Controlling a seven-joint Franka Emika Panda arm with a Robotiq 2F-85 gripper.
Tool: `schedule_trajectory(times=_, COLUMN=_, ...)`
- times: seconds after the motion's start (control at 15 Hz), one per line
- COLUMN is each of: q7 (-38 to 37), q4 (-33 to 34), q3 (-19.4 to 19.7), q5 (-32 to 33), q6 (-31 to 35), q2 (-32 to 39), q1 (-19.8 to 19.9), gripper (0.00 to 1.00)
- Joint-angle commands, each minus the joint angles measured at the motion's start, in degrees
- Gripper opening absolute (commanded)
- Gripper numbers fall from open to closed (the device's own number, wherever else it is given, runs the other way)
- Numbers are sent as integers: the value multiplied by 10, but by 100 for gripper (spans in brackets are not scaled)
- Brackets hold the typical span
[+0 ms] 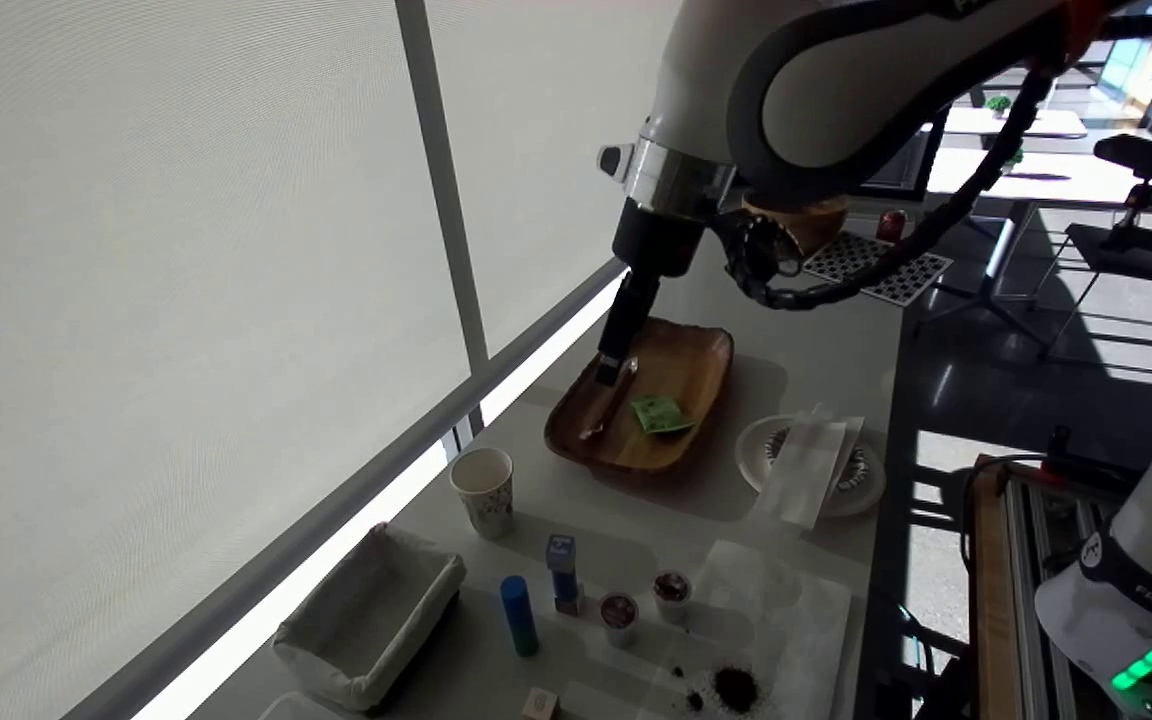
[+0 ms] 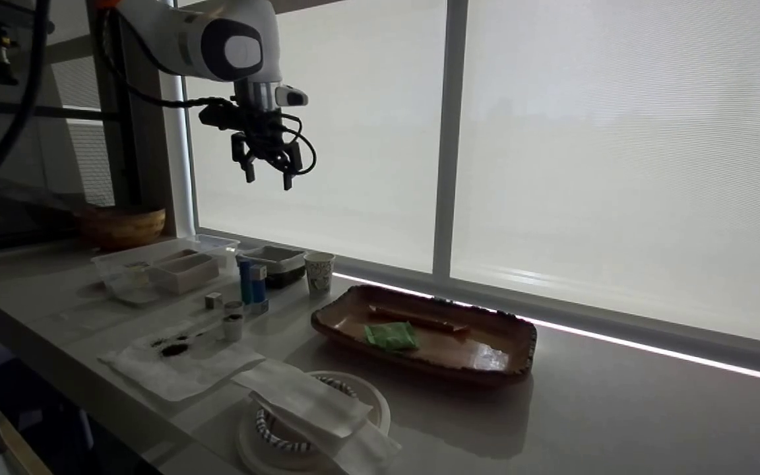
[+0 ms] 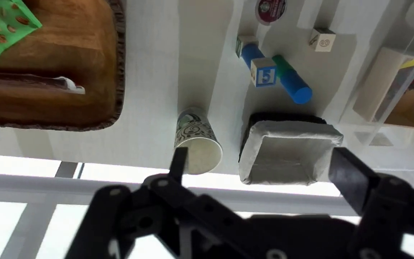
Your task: Rearrange the some of the blocks
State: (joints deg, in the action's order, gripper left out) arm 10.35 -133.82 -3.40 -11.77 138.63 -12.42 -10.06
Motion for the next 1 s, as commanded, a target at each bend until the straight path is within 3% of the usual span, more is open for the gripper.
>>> schedule_trajectory(times=0.0, q7=7, q4=3, q3=-6, q5=-2, q6=5, q2=14, q1=1, gripper=100)
schedule_trajectory(times=0.53, q7=20, q4=14, q3=-7, q5=-5, q6=7, q2=28, q1=0, gripper=100)
schedule_trajectory(times=0.6, q7=-9, q4=18, q3=-10, q5=50, q6=-12, q2=17, q1=15, gripper=100)
schedule_trajectory(times=0.73, q7=-58, q4=29, q3=-18, q5=108, q6=-19, q2=12, q1=28, gripper=100)
schedule_trajectory(times=0.93, q7=-153, q4=47, q3=-42, q5=194, q6=-85, q2=6, q1=40, gripper=100)
